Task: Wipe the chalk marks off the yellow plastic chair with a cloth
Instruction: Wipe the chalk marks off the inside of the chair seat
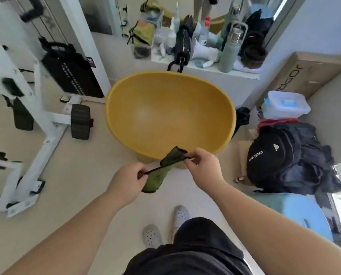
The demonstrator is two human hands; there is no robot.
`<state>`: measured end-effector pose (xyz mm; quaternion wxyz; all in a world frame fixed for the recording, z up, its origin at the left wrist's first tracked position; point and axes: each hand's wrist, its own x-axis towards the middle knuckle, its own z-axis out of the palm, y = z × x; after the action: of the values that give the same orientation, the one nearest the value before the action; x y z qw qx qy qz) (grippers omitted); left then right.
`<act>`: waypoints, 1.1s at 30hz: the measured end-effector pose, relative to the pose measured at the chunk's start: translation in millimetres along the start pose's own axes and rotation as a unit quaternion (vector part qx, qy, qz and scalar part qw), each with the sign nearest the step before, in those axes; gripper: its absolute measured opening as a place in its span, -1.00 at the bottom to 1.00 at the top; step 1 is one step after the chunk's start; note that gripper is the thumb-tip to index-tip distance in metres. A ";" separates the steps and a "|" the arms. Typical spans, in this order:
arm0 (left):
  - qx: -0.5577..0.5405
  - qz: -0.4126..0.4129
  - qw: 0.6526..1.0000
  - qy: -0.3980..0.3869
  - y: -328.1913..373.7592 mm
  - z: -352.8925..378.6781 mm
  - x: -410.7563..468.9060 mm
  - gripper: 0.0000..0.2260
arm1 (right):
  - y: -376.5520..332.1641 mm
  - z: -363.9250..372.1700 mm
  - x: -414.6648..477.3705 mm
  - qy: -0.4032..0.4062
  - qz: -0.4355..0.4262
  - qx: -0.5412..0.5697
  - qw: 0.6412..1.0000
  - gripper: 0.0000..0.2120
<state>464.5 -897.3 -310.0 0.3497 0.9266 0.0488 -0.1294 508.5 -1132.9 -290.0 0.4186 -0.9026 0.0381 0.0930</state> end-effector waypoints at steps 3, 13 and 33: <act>-0.013 -0.021 1.000 0.017 -21.5 -24.7 17.3 -0.93 | -19.4 28.7 29.8 -0.028 0.013 0.031 0.999 -0.82; 0.026 -0.101 0.995 -0.002 -95.5 -107.3 135.0 -0.91 | -62.6 133.4 159.1 -0.117 0.070 0.062 0.989 -0.91; -0.062 -0.056 0.942 -0.325 -250.9 -79.8 354.4 -0.89 | -51.9 294.8 277.6 0.061 0.356 0.054 0.931 -0.94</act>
<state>776.4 -656.2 -508.9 0.3952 0.8068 -0.0077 -0.4392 748.0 -872.1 -493.0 0.4027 -0.8099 0.3876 0.1782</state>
